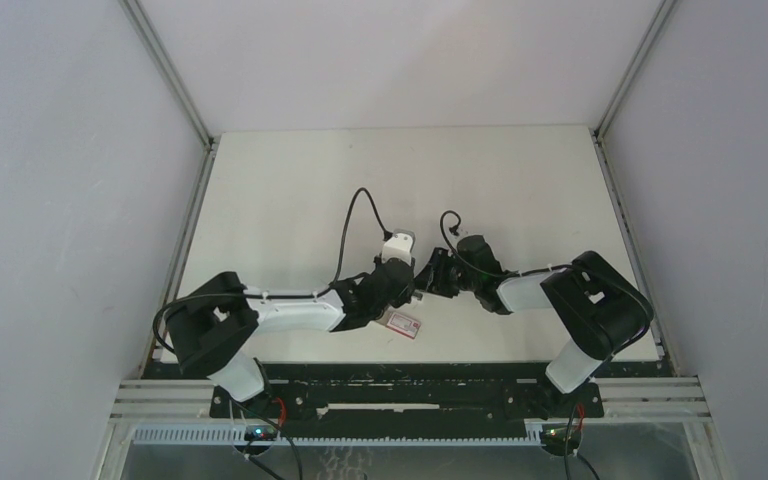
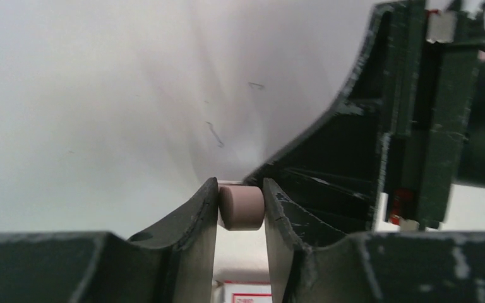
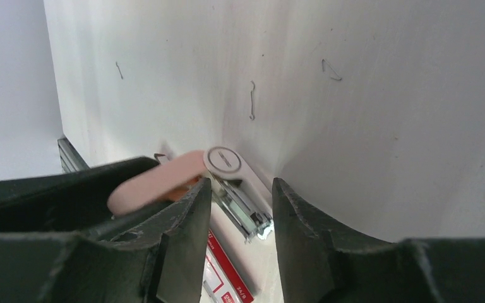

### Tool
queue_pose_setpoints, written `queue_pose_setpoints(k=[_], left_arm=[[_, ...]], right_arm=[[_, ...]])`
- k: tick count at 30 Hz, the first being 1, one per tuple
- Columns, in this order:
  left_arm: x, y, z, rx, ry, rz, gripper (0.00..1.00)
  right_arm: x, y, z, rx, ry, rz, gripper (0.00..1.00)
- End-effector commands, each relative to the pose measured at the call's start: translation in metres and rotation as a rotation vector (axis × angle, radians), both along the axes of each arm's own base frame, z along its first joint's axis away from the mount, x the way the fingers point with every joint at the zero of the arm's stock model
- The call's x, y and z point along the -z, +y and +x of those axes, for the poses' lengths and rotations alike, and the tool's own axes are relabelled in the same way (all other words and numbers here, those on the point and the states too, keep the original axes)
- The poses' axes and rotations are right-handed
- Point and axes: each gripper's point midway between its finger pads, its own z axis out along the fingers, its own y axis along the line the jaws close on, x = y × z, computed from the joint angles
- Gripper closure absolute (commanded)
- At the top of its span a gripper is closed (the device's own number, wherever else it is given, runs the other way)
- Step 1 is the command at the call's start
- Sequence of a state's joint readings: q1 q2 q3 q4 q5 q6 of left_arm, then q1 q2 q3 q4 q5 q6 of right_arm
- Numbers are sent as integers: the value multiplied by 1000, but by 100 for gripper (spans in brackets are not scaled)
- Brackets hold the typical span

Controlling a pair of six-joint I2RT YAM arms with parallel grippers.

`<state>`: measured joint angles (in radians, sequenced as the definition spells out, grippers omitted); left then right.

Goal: Load the staples into the stapler

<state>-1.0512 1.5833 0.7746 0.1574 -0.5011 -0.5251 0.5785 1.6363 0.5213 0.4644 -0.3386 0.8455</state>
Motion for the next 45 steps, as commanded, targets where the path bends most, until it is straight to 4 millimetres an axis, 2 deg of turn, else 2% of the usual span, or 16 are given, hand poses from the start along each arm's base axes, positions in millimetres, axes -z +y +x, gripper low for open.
queue_pose_setpoints(k=[1, 6, 14, 19, 25, 31, 35, 41, 45], left_arm=[[-9, -27, -16, 72, 49, -101, 62], [-12, -36, -21, 128, 51, -131, 57], [-17, -40, -24, 171, 40, -146, 51], [-31, -29, -21, 183, -21, -124, 40], [-49, -17, -14, 321, -79, -113, 30], [-47, -15, -15, 586, -135, -115, 30], [-33, -22, -15, 717, -125, -45, 33], [-9, -32, -10, 783, -95, 15, 36], [-1, -35, -7, 783, -79, 26, 36]], right_arm=[[-16, 12, 8, -24, -49, 43, 61], [-18, 12, 9, -29, -56, 44, 61], [-18, 5, 10, -22, -72, 13, 61], [-26, -13, 13, -8, -115, -56, 57], [-39, -51, 13, 29, -169, -186, 53], [-56, -87, 9, 76, -210, -262, 48], [-66, -100, 3, 93, -233, -259, 43], [-77, -109, -6, 101, -253, -232, 39], [-82, -112, -10, 107, -262, -215, 38]])
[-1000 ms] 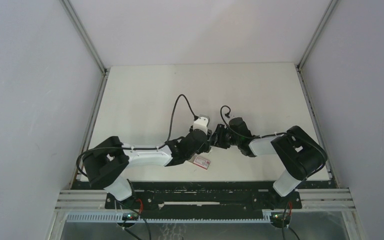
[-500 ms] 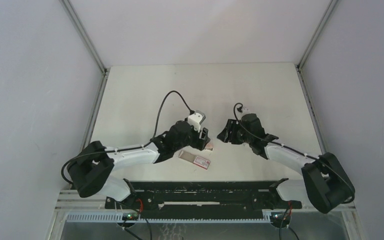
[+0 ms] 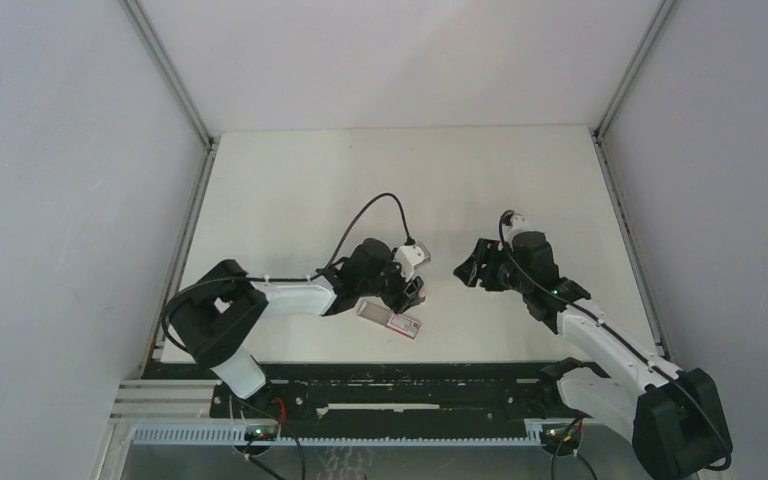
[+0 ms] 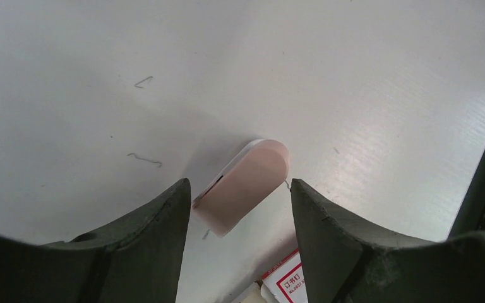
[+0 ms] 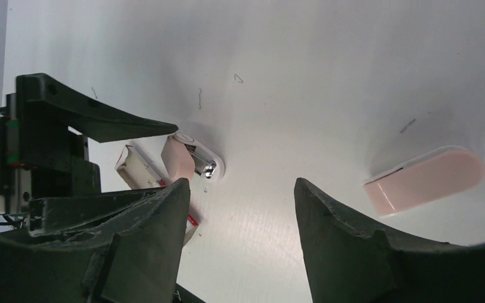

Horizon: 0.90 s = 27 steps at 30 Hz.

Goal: Load the staples into the stapler

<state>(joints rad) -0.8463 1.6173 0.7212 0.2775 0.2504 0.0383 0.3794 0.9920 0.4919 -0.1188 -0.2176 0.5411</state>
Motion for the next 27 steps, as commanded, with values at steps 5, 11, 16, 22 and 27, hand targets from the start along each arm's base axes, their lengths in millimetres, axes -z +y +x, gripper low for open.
queue_pose_setpoints(k=[5, 11, 16, 22, 27], left_arm=[[-16, -21, 13, 38, -31, -44, 57], [-11, -18, 12, 9, -7, -41, 65], [-6, -15, 10, -3, 24, -18, 46], [6, -11, 7, -9, 44, 27, 44], [15, -7, 6, -16, 33, 85, 45]], right_arm=[[-8, -4, -4, -15, -23, 13, 38], [-6, -4, -4, -14, -18, 14, 38], [-5, -6, -5, -9, -17, 17, 38], [-5, -6, -5, -7, -17, 21, 38], [-6, -5, -5, -4, -6, 40, 36]])
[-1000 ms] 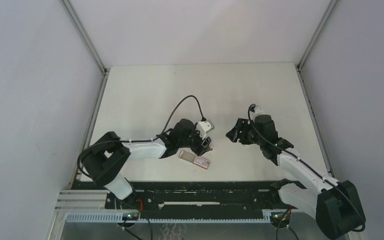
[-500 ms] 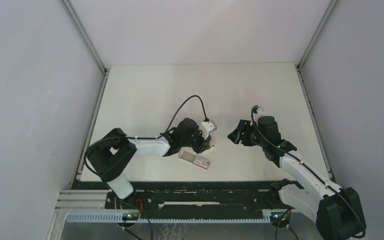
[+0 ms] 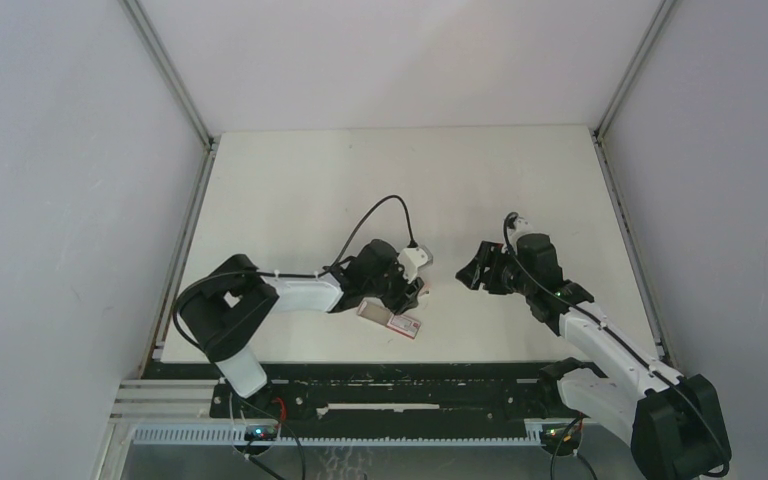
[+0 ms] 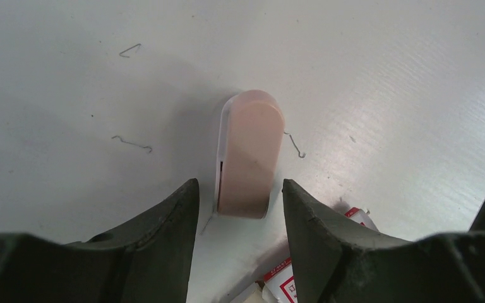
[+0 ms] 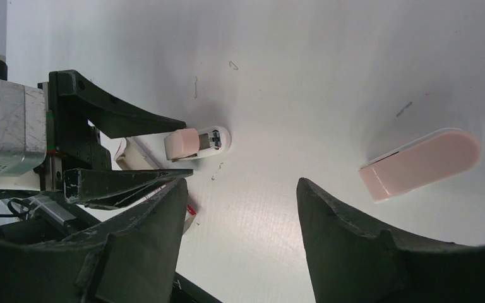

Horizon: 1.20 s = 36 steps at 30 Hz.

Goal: Load the staples into the stapler

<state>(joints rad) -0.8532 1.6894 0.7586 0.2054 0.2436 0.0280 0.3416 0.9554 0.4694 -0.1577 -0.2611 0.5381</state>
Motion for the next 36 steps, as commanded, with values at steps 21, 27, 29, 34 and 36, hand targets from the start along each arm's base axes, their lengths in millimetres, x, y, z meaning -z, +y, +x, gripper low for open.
queue_pose_setpoints(k=[21, 27, 29, 34, 36], left_arm=[[-104, -41, -28, -107, 49, -414, 100], [-129, -44, -40, -94, 53, -493, 100], [-130, -45, -43, -87, 60, -488, 100], [-137, -49, -50, -63, 54, -490, 100], [-138, -50, -51, -60, 53, -488, 100]], right_arm=[[-35, 55, -23, 61, 120, 395, 12], [-41, 60, -29, 68, 148, 435, 11], [-46, 61, -29, 61, 135, 450, 11], [-60, 66, -31, 39, 110, 491, 9], [-62, 68, -32, 30, 109, 500, 9]])
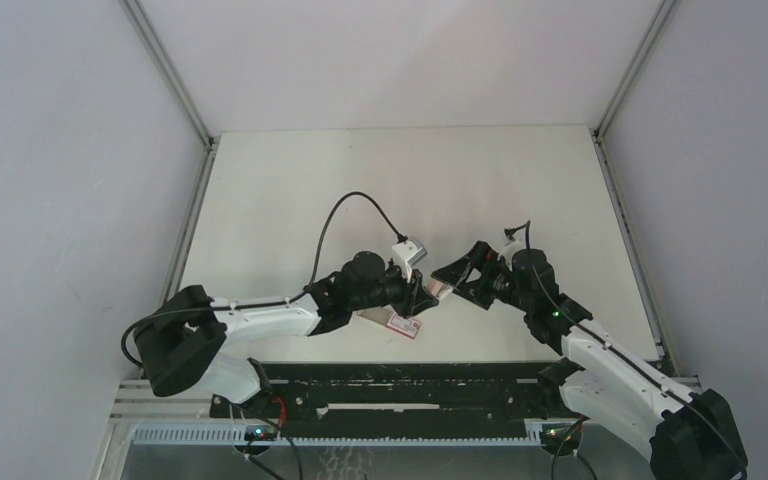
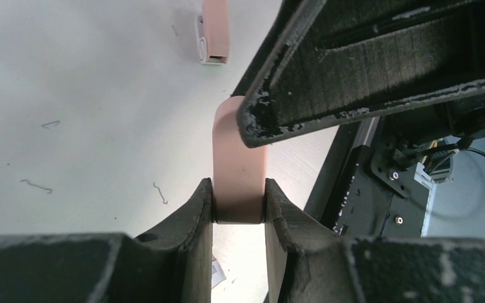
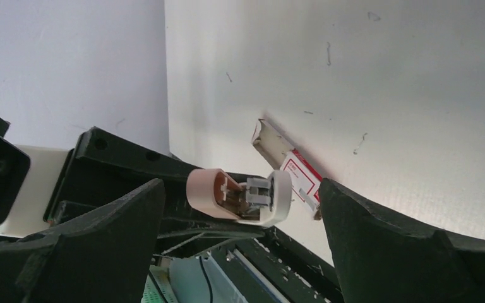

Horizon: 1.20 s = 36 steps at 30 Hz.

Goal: Load the staples into the stapler

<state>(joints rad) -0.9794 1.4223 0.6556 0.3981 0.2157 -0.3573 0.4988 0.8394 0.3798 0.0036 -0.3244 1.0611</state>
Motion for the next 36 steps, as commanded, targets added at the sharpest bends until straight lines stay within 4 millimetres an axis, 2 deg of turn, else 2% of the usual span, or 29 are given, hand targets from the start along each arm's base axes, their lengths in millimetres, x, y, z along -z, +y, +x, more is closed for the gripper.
queue_pose_setpoints(k=[1, 5, 7, 11, 15, 16, 25, 26, 27, 28, 30, 32, 36], left_arm=[[-36, -10, -4, 25, -36, -87, 100], [-36, -12, -6, 28, -40, -84, 100], [-36, -12, -7, 30, -43, -84, 100], [-38, -11, -6, 23, -50, -76, 100], [-40, -10, -4, 16, -58, -73, 100], [-40, -9, -4, 14, -59, -73, 100], [-39, -7, -2, 5, -69, -53, 100], [-40, -6, -2, 3, -72, -50, 100], [-39, -6, -1, 0, -74, -44, 100], [-39, -6, 0, -4, -75, -40, 100], [-39, -5, 2, -14, -78, -32, 100], [-39, -5, 4, -23, -82, -28, 100], [-40, -6, 5, -26, -88, -26, 100]], right_arm=[[-23, 9, 2, -14, -55, 71, 9], [-24, 14, 1, -30, -54, 75, 13], [-25, 17, 0, -43, -55, 80, 21], [-28, 21, -2, -74, -70, 75, 52], [-28, 22, -3, -80, -75, 55, 98], [-28, 21, -3, -77, -76, 53, 100], [-30, 21, -3, -79, -98, 41, 100], [-30, 22, -4, -90, -95, 45, 93], [-31, 25, -5, -107, -96, 50, 73], [-31, 27, -7, -126, -94, 50, 49], [-31, 32, -10, -155, -85, 43, 28], [-31, 36, -13, -178, -84, 40, 19], [-30, 43, -16, -198, -77, 40, 18]])
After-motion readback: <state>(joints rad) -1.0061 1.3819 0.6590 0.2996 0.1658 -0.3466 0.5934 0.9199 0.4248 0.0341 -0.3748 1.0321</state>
